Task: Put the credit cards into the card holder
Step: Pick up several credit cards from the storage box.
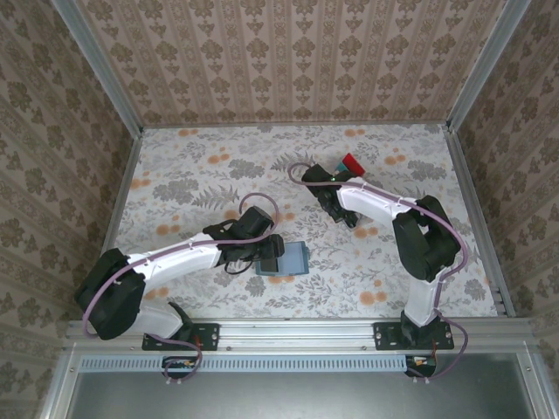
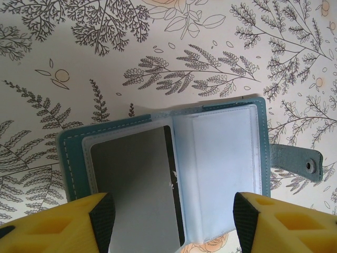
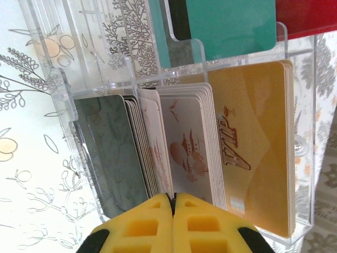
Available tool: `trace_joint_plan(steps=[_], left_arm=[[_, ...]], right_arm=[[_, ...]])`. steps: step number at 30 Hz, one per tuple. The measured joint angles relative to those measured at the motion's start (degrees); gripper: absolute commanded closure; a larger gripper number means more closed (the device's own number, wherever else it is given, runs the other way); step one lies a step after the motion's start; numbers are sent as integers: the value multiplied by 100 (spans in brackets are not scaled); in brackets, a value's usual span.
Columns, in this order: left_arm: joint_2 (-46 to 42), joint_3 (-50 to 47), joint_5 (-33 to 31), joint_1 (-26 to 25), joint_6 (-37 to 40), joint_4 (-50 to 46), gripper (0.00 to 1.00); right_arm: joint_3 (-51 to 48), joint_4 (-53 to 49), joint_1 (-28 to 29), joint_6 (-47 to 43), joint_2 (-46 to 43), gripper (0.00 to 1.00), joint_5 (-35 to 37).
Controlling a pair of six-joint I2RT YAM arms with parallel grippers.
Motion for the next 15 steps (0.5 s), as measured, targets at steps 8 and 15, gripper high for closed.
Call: trace_joint_plan(steps=[8,15], left_arm=[[2,0,0,0,0,-4,36],[2,0,-2,37,0,-7,36]], right_arm=[[160,-107,-63,431,-92,96,-887],[280,-114,107,1062,-151,91,-1620]])
